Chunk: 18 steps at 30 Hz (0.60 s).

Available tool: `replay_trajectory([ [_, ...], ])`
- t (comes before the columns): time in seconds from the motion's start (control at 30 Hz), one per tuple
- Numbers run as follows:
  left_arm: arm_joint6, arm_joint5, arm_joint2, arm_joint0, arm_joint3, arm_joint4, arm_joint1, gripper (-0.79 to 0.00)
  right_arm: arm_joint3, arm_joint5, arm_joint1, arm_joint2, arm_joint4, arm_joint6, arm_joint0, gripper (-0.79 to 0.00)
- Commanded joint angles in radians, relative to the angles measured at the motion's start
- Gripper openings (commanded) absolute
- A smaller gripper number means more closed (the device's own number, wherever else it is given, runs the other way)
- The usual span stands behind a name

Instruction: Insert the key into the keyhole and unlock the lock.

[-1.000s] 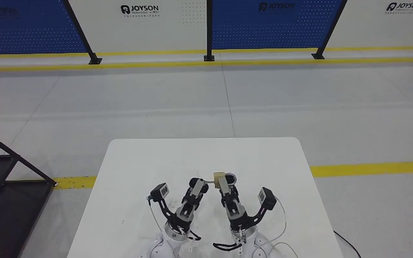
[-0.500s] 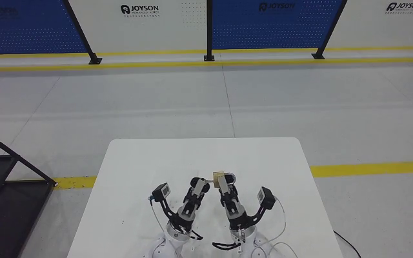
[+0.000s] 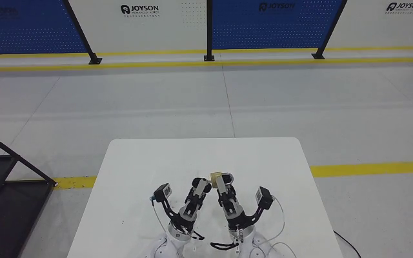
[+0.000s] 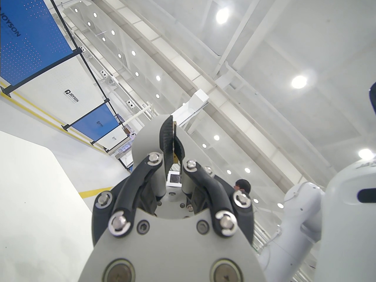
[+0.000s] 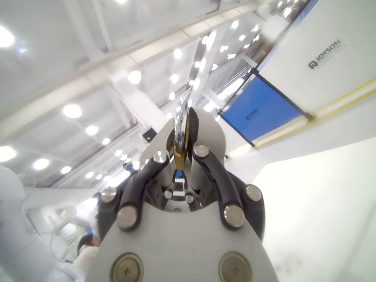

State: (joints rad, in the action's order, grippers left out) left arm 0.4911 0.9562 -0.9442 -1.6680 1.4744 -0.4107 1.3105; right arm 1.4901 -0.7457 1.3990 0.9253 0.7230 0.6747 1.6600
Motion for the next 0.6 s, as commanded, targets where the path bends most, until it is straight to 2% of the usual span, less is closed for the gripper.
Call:
replay_trajectory([
  [0.0,0.000,-0.003,-0.003,-0.001,0.000,-0.002,0.002,-0.409,0.000,-0.001,0.001,0.001,0.000,0.001,0.001,-0.785],
  [0.07,0.000,-0.004,-0.005,-0.003,0.002,-0.005,0.004,-0.329,0.000,-0.002,0.001,0.002,0.000,0.001,0.001,-0.785],
  [0.13,-0.003,-0.004,-0.007,-0.005,0.002,-0.008,0.005,-0.203,0.001,-0.006,0.001,0.004,-0.002,0.001,0.003,-0.785],
  [0.4,-0.008,-0.002,-0.015,-0.010,0.004,-0.007,0.012,-0.252,0.006,-0.014,0.001,0.015,-0.004,-0.002,0.009,-0.785],
  [0.47,-0.007,-0.004,-0.026,-0.010,0.002,-0.017,0.012,-0.299,0.006,-0.018,0.000,0.020,-0.008,-0.006,0.011,-0.785],
  [0.5,-0.005,-0.006,-0.032,-0.012,0.000,-0.028,0.012,-0.348,0.004,-0.018,-0.001,0.022,-0.010,-0.017,0.011,-0.785],
  [0.57,-0.007,-0.001,-0.042,-0.015,-0.006,-0.046,0.012,-0.363,0.008,-0.025,-0.003,0.031,-0.022,-0.037,0.011,-0.785],
])
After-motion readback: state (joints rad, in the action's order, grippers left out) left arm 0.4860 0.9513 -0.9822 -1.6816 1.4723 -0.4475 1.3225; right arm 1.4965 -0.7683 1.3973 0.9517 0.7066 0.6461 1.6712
